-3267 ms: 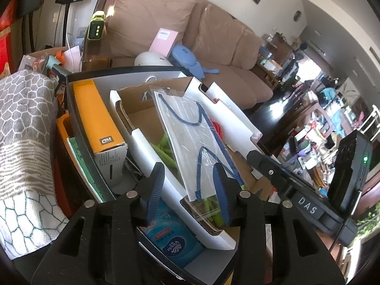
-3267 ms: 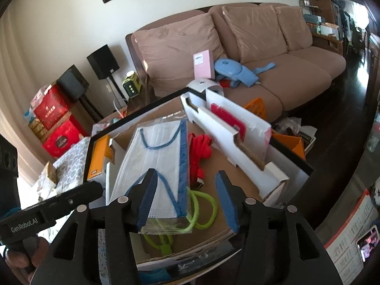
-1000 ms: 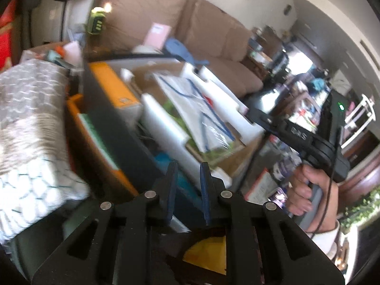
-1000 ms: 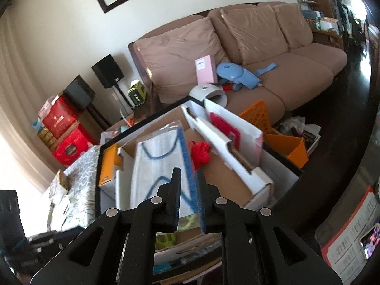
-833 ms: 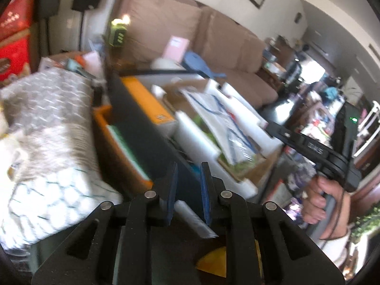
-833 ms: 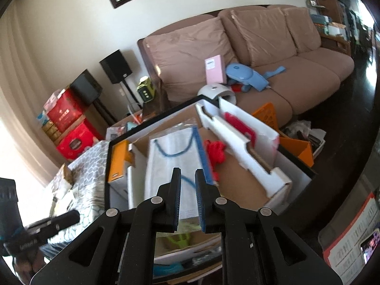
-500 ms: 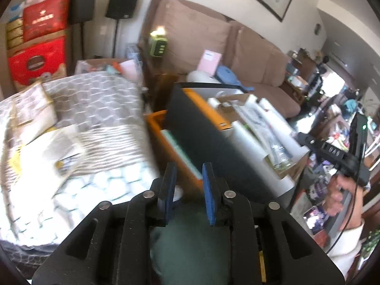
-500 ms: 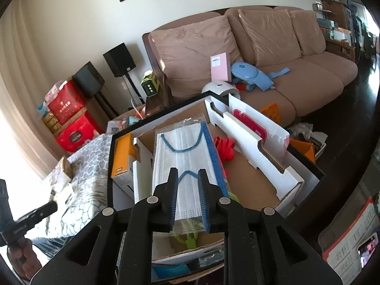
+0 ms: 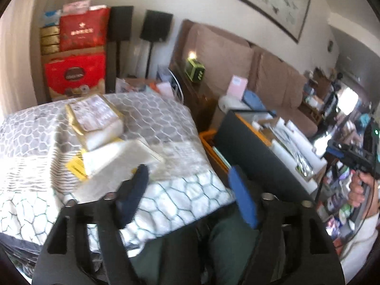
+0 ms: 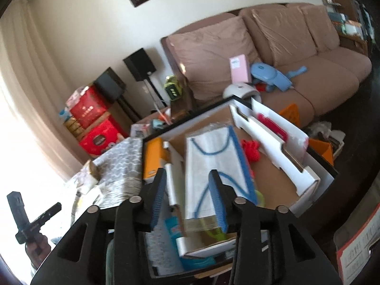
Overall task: Organize objects
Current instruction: 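Grasp the clear phone case on the blanket with the left gripper, then close the right gripper on the phone case while the left gripper holds it, then lift the clear phone case off the blanket with both grippers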
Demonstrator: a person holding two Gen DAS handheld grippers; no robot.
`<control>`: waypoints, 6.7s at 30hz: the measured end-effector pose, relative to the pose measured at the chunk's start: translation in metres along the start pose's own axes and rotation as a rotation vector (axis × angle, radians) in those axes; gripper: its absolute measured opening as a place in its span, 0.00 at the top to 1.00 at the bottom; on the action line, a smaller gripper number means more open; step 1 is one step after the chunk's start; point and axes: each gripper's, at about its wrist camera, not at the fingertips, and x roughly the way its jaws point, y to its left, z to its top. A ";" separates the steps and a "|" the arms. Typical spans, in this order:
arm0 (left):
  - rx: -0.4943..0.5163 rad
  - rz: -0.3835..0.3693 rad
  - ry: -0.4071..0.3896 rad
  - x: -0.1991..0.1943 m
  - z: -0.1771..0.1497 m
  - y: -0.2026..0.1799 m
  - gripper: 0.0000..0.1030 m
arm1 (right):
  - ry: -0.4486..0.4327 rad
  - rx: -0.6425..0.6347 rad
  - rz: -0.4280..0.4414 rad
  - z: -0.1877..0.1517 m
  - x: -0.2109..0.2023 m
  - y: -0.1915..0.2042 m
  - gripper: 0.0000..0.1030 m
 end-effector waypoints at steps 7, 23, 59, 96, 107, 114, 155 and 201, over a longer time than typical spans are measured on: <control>-0.080 0.053 -0.096 -0.031 0.006 0.053 0.10 | 0.042 -0.053 0.094 -0.018 0.015 0.060 0.33; -0.166 0.115 0.143 0.047 -0.025 0.133 0.08 | 0.313 -0.080 0.054 -0.125 0.108 0.156 0.21; -0.104 0.119 0.242 0.069 -0.035 0.099 0.58 | 0.262 -0.074 -0.002 -0.132 0.072 0.159 0.21; -0.181 0.129 0.247 0.055 -0.075 0.069 0.97 | 0.322 -0.213 0.063 -0.177 0.181 0.228 0.43; -0.141 0.095 0.234 0.052 -0.079 0.070 0.96 | 0.235 -0.399 -0.001 -0.198 0.175 0.252 0.92; -0.109 0.095 0.229 0.051 -0.080 0.065 0.96 | 0.184 -0.361 0.019 -0.194 0.168 0.245 0.96; 0.030 0.106 0.226 0.055 -0.087 0.032 0.89 | 0.275 -0.235 0.035 -0.193 0.172 0.220 0.79; 0.096 0.153 0.007 0.016 -0.069 0.007 0.95 | 0.066 -0.354 0.030 -0.173 0.121 0.243 0.96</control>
